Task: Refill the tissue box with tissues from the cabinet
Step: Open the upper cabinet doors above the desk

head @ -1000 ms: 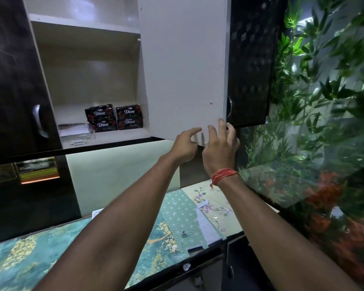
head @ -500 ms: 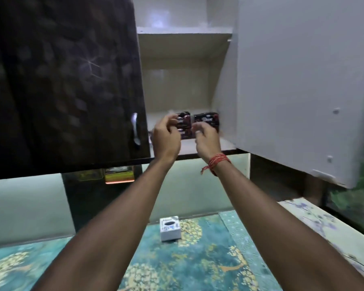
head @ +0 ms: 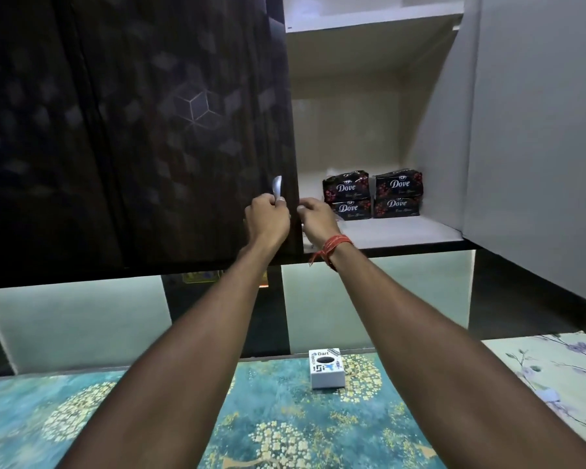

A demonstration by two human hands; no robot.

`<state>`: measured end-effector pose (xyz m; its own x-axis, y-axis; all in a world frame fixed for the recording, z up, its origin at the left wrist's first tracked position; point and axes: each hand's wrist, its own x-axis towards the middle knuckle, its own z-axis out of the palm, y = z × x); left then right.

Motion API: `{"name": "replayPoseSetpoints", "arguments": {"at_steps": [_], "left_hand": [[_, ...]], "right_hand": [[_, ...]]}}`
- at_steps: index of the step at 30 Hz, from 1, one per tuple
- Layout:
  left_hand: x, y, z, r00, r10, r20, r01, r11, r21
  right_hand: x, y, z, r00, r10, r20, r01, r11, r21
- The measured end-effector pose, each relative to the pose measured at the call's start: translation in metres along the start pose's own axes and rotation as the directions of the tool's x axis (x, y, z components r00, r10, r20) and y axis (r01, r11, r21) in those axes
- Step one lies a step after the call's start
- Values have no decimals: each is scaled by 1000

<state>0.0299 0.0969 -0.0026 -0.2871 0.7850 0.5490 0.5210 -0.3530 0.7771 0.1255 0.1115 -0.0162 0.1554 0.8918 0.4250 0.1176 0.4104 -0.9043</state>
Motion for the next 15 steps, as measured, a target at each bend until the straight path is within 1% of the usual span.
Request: {"name": "replayPoseSetpoints", "arguments": {"at_steps": [2, 3, 5, 7, 9, 12, 15], "left_hand": [[-16, 4, -11, 995, -9, -98, 3, 998, -59], [-28, 4, -18, 986, -4, -167, -10, 997, -81], [-57, 7, -40, 966, 14, -259, -48, 991, -126], [-85, 10, -64, 943, -13, -334, -49, 983, -176], [-107, 7, -89, 908, -65, -413, -41, 969, -242], [-130, -1, -134, 875, -134, -466, -26, 947, -320], [-139, -13, -191, 854, -112, -508, -25, 967, -255]], "right_hand": [[-19, -3, 0, 1000, -17, -1, 17, 999, 48], [-32, -5, 1, 999, -32, 16, 31, 997, 74], [-65, -15, 6, 997, -68, 44, 60, 986, 152], [-100, -26, 17, 992, -108, 59, 89, 962, 257], [-130, -39, 34, 987, -134, 85, 100, 942, 320], [-165, -54, 66, 967, -198, 161, 136, 934, 330], [-189, -75, 104, 925, -287, 247, 214, 935, 283]]}}
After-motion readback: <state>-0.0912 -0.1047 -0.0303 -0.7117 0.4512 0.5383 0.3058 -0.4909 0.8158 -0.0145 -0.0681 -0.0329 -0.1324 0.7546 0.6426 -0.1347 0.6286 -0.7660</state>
